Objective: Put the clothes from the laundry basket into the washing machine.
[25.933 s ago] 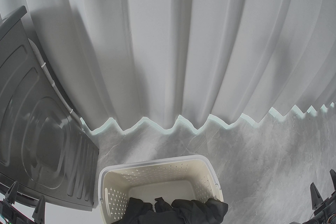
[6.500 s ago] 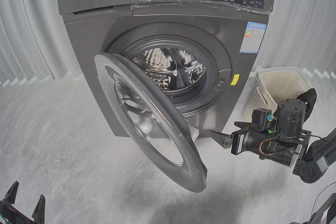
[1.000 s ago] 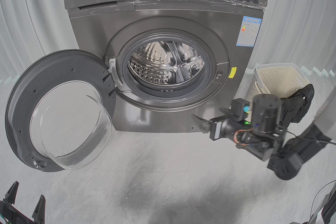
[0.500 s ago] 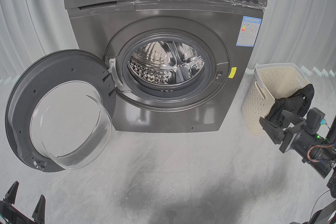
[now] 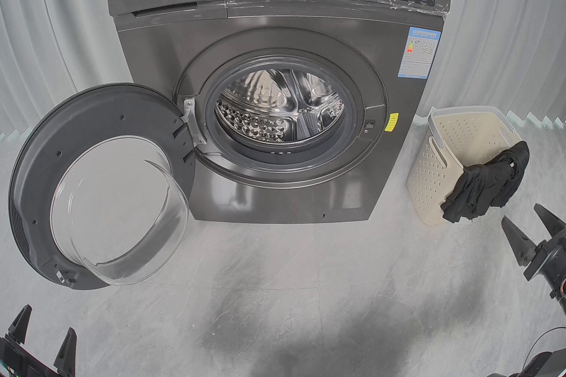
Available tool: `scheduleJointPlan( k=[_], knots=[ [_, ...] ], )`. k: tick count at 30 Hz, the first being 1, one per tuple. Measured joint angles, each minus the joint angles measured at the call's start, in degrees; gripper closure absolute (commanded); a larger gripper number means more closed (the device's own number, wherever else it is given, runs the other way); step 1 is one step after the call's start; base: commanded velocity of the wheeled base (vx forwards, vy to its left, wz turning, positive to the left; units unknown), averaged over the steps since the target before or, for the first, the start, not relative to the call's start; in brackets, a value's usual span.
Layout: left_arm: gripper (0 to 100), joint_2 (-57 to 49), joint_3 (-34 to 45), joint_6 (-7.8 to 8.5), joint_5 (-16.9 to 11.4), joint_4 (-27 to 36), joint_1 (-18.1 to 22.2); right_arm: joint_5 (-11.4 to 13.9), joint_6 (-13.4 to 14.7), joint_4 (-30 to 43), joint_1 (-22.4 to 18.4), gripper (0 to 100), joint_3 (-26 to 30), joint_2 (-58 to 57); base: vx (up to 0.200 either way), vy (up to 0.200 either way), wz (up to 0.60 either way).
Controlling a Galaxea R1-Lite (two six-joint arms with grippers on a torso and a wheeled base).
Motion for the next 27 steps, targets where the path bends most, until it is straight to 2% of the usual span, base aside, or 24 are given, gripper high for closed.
scheduleJointPlan(
  k=[9,14,18,21,24,27],
  knots=[
    [0,0.0,0.0,0.16,0.0,0.0,0.0,0.4,-2.9,21.7,-4.9,0,0.2,-18.1,0.000,0.000,0.00],
    [0,0.0,0.0,0.13,0.0,0.0,0.0,0.6,-3.4,31.3,-7.7,0,0.2,-29.2,0.000,0.000,0.00],
    [0,0.0,0.0,0.11,0.0,0.0,0.0,1.0,-3.4,42.6,-9.0,0,0.2,-38.6,0.000,0.000,0.00],
    [0,0.0,0.0,0.11,0.0,0.0,0.0,2.4,-3.3,49.8,-10.7,0,0.3,-44.8,0.000,0.000,0.00],
    [0,0.0,0.0,0.16,0.0,0.0,0.0,4.2,-3.8,52.7,-13.3,0,0.3,-49.7,0.000,0.000,0.00],
    [0,0.0,0.0,0.17,0.0,0.0,0.0,4.7,-3.8,53.2,-14.5,0,0.2,-52.5,0.000,0.000,0.00]
  ],
)
